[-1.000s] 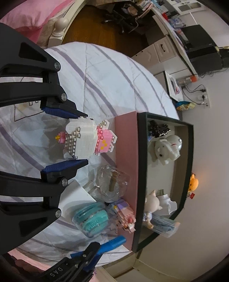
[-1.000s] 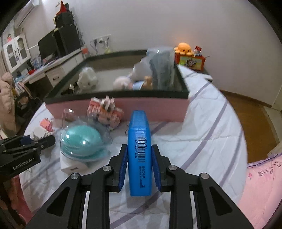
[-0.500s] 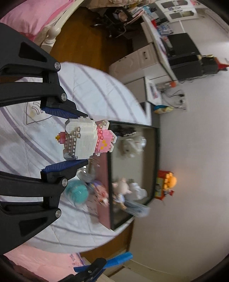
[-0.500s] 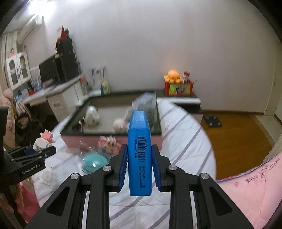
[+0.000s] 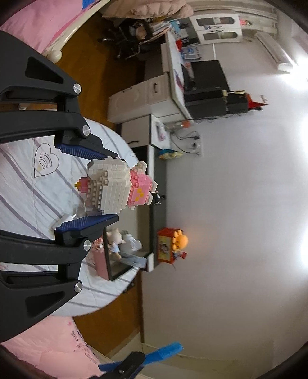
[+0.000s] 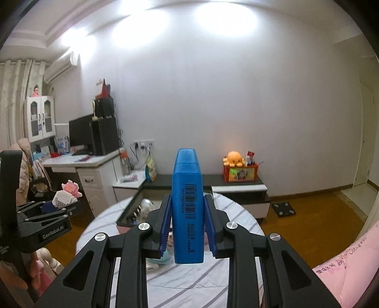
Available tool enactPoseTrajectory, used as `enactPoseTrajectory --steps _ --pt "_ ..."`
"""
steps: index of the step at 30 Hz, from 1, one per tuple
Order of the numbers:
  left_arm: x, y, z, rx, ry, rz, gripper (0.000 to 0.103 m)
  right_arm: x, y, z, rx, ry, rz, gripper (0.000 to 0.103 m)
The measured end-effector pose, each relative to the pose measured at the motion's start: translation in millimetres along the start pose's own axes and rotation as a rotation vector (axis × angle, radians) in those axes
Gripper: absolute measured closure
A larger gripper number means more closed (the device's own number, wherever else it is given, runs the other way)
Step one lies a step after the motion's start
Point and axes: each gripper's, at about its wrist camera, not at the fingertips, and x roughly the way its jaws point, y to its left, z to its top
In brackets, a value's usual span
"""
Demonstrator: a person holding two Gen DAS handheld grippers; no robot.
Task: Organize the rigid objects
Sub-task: 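Carry the block figure and blue highlighter into the pink box and release both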
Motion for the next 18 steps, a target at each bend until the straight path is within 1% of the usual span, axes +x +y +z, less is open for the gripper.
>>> enactPoseTrajectory --steps 4,10,13,18 --pt "-18.6 -1.9 1.8 0.016 -0.042 0.017 0.059 -10.7 7.2 3.0 -0.010 -0.025 0.007 0.076" --pt "-34.9 -5.5 1.1 0.028 -0.072 0.004 0.059 -13.6 11.5 1.1 -0.031 -0.030 0.003 0.076" --pt "-38.1 -7.1 1.1 0.030 -0.083 -0.008 0.059 -13.9 10.3 -0.2 -0.031 -0.034 0.017 0.076" --pt "-33.7 -9.8 0.7 0.029 -0.080 -0.021 0.059 -15.7 5.2 -0.4 -0.030 -0.049 -0.004 0.076"
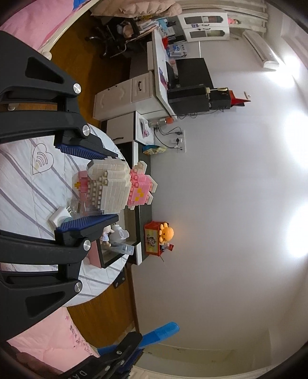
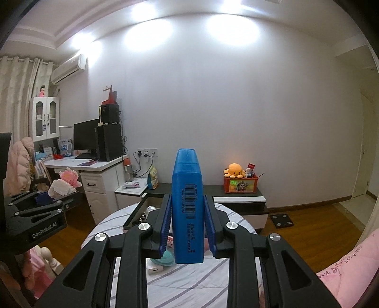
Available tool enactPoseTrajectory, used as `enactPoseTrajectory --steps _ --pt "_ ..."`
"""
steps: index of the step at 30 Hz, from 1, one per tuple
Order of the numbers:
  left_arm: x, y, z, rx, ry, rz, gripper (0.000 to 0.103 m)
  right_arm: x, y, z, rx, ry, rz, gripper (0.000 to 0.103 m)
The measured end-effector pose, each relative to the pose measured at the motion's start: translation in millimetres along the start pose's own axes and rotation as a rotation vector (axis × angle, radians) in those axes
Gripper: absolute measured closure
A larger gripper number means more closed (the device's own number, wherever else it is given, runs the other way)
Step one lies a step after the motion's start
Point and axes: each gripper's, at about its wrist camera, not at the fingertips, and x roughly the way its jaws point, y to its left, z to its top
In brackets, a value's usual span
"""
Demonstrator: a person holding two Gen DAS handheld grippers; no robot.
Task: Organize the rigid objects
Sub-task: 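Carry the block figure and blue highlighter into the pink box and release both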
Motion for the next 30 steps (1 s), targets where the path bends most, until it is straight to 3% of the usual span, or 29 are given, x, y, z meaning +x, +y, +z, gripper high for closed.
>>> enactPoseTrajectory --steps 9,15,22,30 --pt "16.5 -1.0 1.4 -0.001 0.009 -0.006 0.059 13.2 2.4 -2.8 -0.001 0.005 -0.010 0.076" --pt "52.3 -6.1 7.5 0.012 0.045 -0.003 0.059 42.7 3.1 -6.9 -0.010 0.037 -0.016 0.076" --pt "131.6 -14.4 17.9 0.043 0.130 0.007 0.059 114.9 -3.2 -14.7 -0.013 0.126 -0.001 0.076" --pt "241.3 -25.0 6.5 0.110 0.317 0.034 0.059 208.0 -16.8 -36.8 -0.043 0.275 0.005 0.076"
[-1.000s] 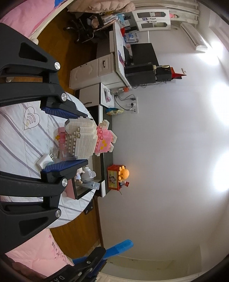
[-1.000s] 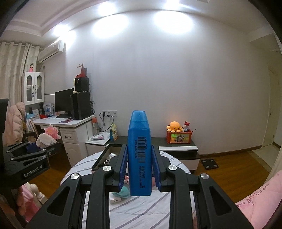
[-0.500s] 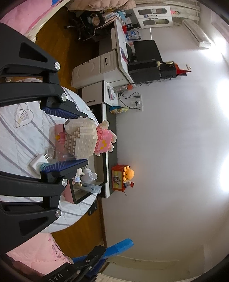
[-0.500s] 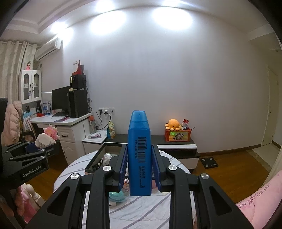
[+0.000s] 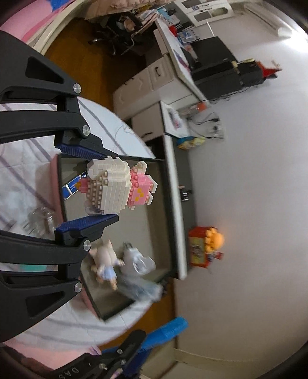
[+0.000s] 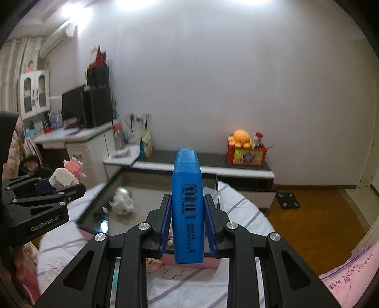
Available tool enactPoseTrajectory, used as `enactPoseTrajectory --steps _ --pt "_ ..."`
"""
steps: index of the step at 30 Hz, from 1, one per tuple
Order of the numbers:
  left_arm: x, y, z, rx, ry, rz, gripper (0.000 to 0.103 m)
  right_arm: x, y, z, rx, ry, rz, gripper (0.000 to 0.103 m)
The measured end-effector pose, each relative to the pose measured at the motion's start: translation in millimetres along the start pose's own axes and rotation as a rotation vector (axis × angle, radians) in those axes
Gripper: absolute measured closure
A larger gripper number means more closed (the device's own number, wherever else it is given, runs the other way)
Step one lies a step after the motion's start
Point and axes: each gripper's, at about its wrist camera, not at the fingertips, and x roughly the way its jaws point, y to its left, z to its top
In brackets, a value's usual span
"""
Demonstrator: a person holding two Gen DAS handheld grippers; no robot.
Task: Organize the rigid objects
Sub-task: 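Carry the block figure and blue highlighter into the pink box and release both, then lift both tools out of the pink box and back over the bed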
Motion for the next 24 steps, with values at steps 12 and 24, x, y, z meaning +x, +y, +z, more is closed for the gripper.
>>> enactPoseTrajectory --steps 12,24 --pt "67.8 -9.7 -2.6 -0.017 0.121 -0.064 0.059 80.3 3.7 -2.6 -0.065 0.138 0.074 0.076" --pt "71.1 1.8 -10.1 -0.049 0.126 -0.051 0.014 89.4 8.6 -1.7 -0.064 0.102 0.050 0.022"
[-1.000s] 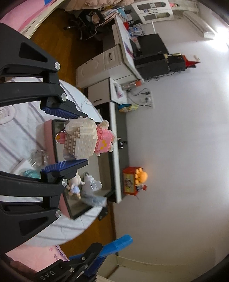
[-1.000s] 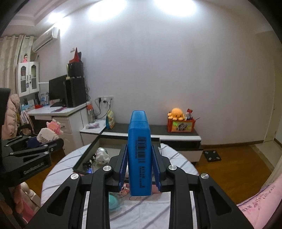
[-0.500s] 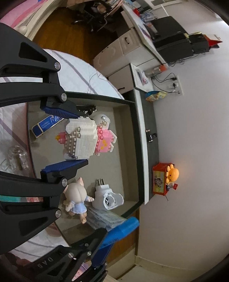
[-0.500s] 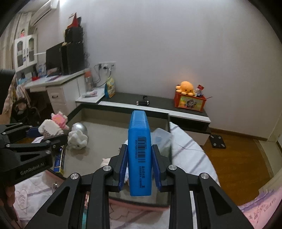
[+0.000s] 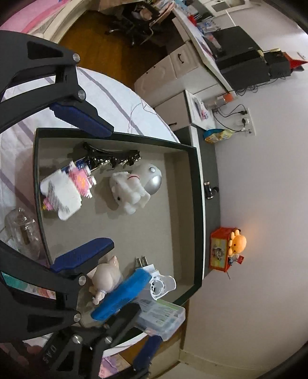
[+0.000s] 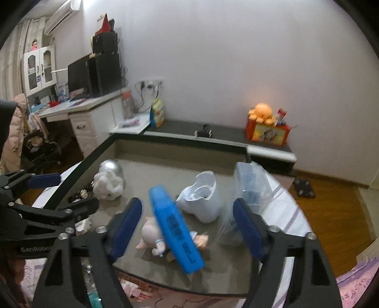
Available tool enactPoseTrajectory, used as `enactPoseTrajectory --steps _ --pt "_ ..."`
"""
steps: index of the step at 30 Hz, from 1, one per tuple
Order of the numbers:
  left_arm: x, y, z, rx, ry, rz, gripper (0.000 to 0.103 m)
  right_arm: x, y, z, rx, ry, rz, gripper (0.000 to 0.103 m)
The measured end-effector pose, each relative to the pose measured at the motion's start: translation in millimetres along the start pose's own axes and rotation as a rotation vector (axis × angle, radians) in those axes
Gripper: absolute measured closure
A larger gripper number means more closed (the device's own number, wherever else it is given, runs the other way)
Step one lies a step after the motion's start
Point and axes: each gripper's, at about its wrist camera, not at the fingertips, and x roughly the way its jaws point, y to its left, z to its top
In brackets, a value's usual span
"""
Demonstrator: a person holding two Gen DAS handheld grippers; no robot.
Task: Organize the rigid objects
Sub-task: 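Lift both tools out of the pink box and back over the bed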
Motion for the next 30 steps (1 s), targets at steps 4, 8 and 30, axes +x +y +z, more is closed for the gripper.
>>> enactPoseTrajectory --steps 4,8,30 --pt "3.3 -0.3 -1.6 0.005 0.017 0.009 0.014 -2.6 -6.5 1.4 0.014 -0.002 -0.019 0.022" --pt "-1.3 -1.4 -0.5 0.001 0.017 0.003 0.014 -7.5 -13.0 2.2 0.029 0.003 -0.033 0.022" --pt "-180.6 21.6 -57.5 -0.055 -0.286 0.052 0.013 -192.6 4.0 -10.8 0.097 -0.208 -0.157 0.021"
